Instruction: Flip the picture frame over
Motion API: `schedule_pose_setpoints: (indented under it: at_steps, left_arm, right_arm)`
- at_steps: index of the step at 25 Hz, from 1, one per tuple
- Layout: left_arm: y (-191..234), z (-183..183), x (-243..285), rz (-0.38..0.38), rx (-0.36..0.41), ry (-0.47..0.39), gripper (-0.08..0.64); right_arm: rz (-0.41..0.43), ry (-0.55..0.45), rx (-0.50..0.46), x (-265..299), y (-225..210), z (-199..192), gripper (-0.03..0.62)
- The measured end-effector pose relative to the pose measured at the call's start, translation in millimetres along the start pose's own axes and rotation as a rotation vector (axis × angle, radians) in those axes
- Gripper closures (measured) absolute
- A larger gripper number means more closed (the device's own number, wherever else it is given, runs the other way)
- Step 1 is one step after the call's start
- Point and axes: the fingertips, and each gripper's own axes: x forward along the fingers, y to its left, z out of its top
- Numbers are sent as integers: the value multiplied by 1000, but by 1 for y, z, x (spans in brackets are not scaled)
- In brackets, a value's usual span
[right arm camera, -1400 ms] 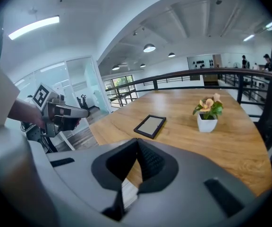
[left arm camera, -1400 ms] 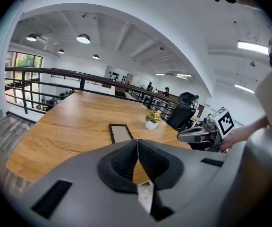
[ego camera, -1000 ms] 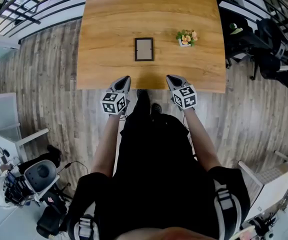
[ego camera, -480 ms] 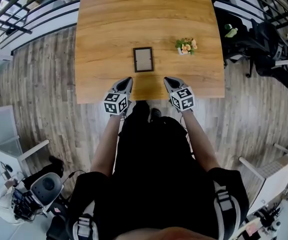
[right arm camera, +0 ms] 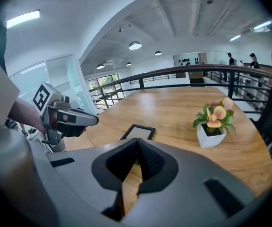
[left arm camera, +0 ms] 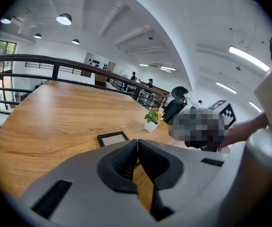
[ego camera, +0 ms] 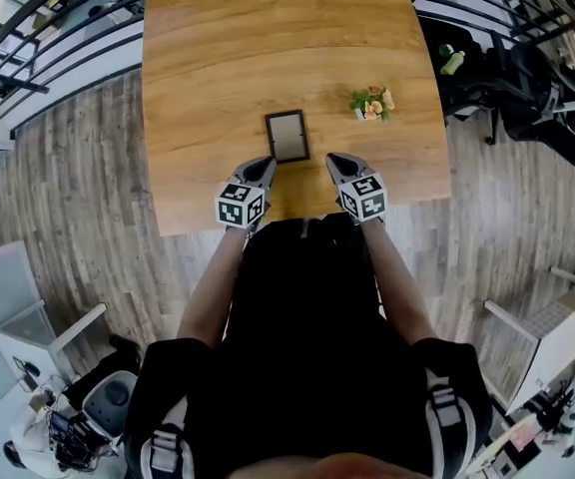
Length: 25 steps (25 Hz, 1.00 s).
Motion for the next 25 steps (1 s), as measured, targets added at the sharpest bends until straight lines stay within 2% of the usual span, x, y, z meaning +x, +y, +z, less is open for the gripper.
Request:
schedule_pose_setpoints:
  at_steps: [8,20,25]
  left_arm:
    - [13,-10,17,-5,-3,82,537]
    - [37,-35,30,57,-39,151,534]
    - [39,-48,43,71,-78,187,534]
  right_arm:
    - [-3,23,33,15,-8,-4,584]
    - [98,72,28,53,4,-12,570]
    - [129,97,36,58,1,-20,569]
